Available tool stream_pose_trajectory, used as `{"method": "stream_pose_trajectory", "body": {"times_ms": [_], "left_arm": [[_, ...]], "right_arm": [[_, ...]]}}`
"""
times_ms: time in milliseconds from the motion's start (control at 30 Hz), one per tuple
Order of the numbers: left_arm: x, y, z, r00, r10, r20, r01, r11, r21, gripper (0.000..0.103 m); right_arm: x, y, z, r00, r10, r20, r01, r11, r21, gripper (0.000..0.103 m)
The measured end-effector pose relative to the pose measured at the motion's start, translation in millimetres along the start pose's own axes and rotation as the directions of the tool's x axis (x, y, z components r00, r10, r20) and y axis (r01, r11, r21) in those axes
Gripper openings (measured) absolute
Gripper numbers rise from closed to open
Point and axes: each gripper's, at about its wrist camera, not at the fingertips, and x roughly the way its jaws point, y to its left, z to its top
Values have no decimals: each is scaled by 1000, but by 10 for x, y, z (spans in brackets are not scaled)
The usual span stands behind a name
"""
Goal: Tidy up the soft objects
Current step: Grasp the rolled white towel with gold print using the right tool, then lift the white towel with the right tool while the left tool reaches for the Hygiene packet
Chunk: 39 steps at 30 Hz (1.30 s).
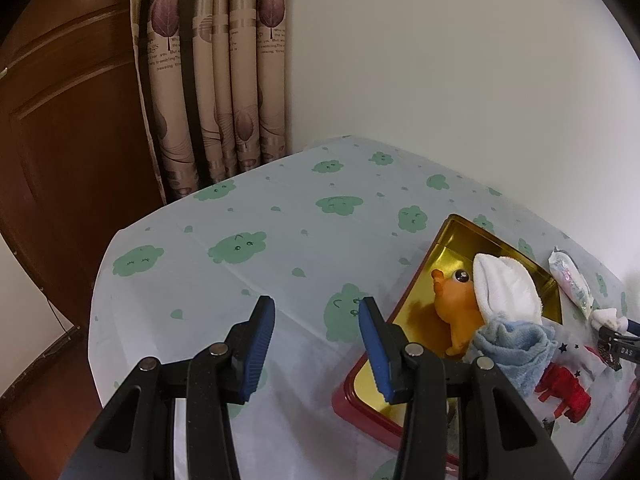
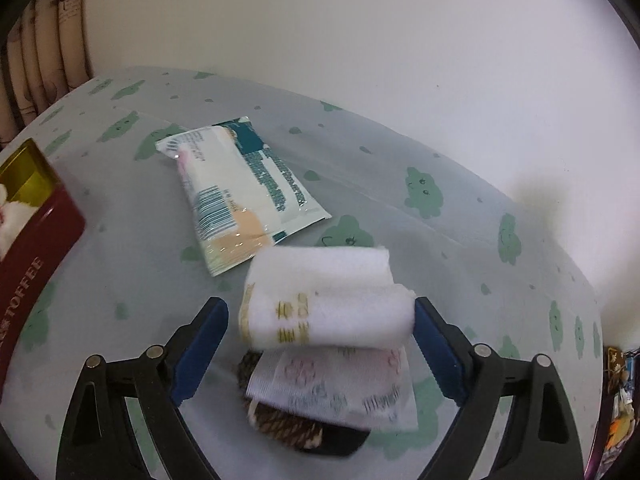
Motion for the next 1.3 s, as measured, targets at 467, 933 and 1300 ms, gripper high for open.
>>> {"method": "stream_pose_trajectory", "body": {"times_ms": [467, 933, 1300], "left_arm": [[26, -27, -10, 999, 49, 16, -49, 999, 21, 45], [-48, -34, -9, 998, 49, 50, -50, 998, 24, 45], [-83, -119, -26, 996, 47, 73, -51, 997, 65, 45]], "right_arm": [[113, -109, 52, 998, 43, 48, -44, 999, 9, 51], [-432, -403, -41, 985, 44, 168, -59, 995, 82, 35], [-453, -1002, -658, 996, -2, 95, -15, 983, 184, 35]]}}
